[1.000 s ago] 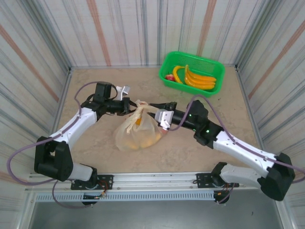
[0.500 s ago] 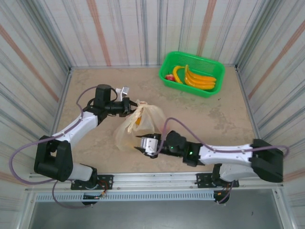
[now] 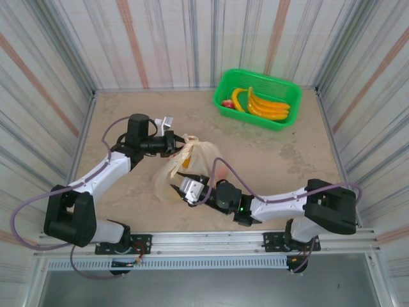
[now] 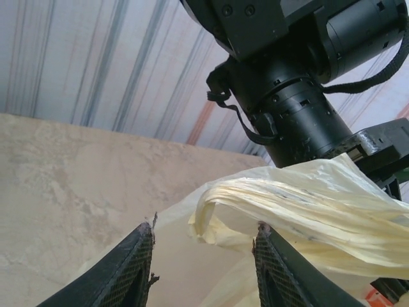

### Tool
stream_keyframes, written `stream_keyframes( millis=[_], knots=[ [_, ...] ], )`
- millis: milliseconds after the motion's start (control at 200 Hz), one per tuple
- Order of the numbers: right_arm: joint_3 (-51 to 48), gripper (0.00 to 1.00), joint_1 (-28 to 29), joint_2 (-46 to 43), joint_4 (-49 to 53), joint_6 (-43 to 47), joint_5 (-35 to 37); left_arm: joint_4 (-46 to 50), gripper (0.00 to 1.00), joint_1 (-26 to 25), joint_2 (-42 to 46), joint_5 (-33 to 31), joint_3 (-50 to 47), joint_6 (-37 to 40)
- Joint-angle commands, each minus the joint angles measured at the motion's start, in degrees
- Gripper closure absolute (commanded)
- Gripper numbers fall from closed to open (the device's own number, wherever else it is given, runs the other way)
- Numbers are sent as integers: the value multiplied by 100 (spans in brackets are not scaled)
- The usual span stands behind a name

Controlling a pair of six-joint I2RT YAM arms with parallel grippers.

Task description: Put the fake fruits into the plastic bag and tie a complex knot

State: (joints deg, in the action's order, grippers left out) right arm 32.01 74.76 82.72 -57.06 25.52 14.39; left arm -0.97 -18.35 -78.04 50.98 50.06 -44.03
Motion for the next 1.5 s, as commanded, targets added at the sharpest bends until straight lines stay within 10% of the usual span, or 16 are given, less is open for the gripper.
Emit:
stream_keyframes(
  millis=[0,1498],
  knots=[
    [-185,55,141,-329,302,-215,138,-56,100,59,80,34,83,-53],
    [1425,60,-401,1256,-187,-321,-728,-367,100,-221,571,-897,-348,-658]
  ],
)
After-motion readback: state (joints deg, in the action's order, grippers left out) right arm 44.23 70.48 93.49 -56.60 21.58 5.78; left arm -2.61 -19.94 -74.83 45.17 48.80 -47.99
